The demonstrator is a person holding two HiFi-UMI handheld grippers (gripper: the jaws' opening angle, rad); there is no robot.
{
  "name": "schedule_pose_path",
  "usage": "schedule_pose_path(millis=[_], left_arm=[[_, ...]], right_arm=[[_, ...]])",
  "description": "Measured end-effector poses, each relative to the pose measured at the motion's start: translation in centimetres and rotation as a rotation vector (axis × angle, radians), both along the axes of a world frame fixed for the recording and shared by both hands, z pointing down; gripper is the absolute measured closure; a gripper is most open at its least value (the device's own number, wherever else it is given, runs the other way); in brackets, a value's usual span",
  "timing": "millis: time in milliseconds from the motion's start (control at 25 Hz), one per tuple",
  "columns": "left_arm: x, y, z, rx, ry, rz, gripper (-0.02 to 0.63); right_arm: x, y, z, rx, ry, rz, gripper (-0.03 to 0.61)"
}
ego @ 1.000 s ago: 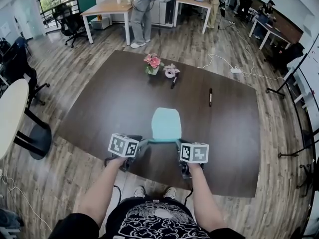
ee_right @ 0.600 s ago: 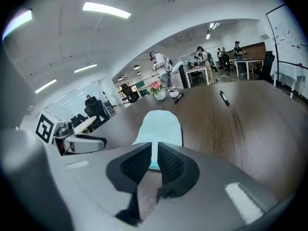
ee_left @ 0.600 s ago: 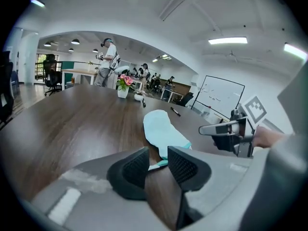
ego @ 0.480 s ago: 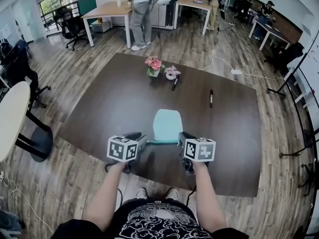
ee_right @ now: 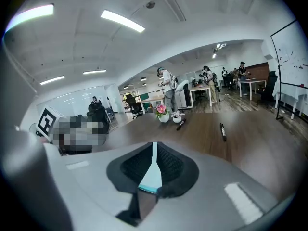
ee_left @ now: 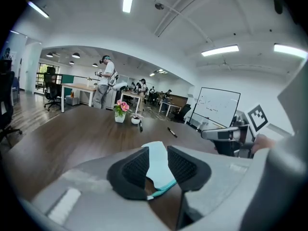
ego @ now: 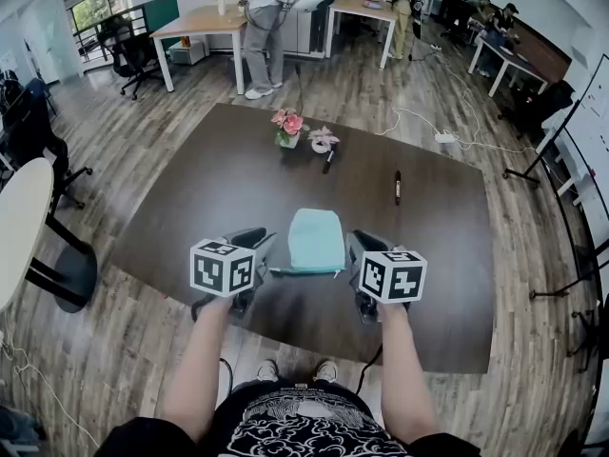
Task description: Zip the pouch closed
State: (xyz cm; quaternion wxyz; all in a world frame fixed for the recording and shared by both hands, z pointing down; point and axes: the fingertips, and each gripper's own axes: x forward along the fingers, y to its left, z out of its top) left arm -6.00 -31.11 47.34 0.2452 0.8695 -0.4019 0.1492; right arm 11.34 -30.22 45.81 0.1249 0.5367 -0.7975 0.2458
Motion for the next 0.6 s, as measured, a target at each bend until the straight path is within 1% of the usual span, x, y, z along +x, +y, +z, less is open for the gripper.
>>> schedule_pose_path(millis=[80, 160, 440, 600], left_arm=[[0.3, -0.2, -1.6, 0.032, 0.005, 0.008, 0.487], [0.4, -0.4, -3.2, 0.065, -0.001, 0.008, 0.506], [1.5, -1.0, -7.2, 0.146, 0.006, 0.019, 0.511], [1.5, -1.1, -8.3, 0.175, -0.006, 0.023, 0.558]], right_arm=[[0.2, 0.0, -1.1, 0.026, 0.006, 0.004, 0.555], [0.3, 0.0, -2.2, 0.053, 0.01, 0.006, 0.563], [1.4, -0.1, -5.5, 0.139, 0.066, 0.021, 0.574], [1.7, 0.0, -7.1, 0.184, 0.07, 0.027, 0.578]])
